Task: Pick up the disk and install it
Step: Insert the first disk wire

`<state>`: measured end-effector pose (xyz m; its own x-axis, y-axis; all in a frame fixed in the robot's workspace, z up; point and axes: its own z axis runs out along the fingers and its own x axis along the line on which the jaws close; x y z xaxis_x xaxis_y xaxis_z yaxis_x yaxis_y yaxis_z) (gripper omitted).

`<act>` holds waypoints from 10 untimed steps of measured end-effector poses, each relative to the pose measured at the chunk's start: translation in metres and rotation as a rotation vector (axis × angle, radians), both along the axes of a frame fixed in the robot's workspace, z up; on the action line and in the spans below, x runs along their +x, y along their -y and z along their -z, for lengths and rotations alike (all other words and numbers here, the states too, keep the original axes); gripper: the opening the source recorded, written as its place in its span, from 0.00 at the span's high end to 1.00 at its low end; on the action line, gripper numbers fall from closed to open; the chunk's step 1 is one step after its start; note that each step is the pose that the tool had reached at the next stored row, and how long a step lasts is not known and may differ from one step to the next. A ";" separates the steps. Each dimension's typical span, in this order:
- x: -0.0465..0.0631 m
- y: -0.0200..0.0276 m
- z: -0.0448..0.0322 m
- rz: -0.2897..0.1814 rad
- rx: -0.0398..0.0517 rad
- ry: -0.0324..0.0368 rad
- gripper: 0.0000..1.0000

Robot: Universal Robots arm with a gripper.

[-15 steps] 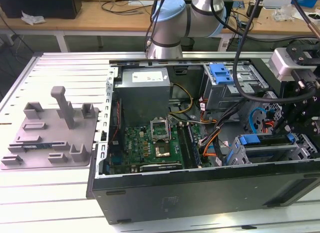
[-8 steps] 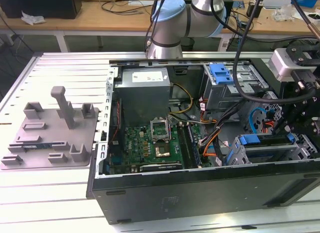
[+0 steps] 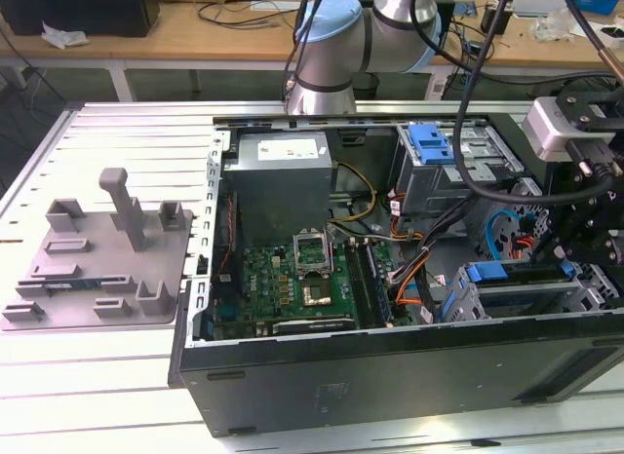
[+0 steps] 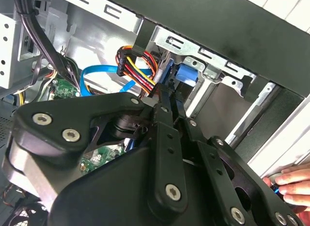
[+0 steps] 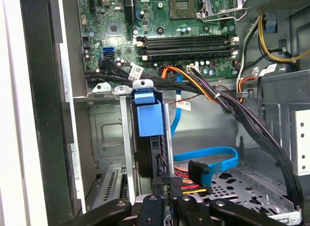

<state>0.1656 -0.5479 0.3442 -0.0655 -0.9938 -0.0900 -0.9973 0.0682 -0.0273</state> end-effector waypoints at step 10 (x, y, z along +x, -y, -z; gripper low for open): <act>0.000 0.0000 0.0011 0.000 -0.0001 0.0000 0.83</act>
<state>0.1656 -0.5479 0.3431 -0.0655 -0.9938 -0.0899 -0.9973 0.0682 -0.0274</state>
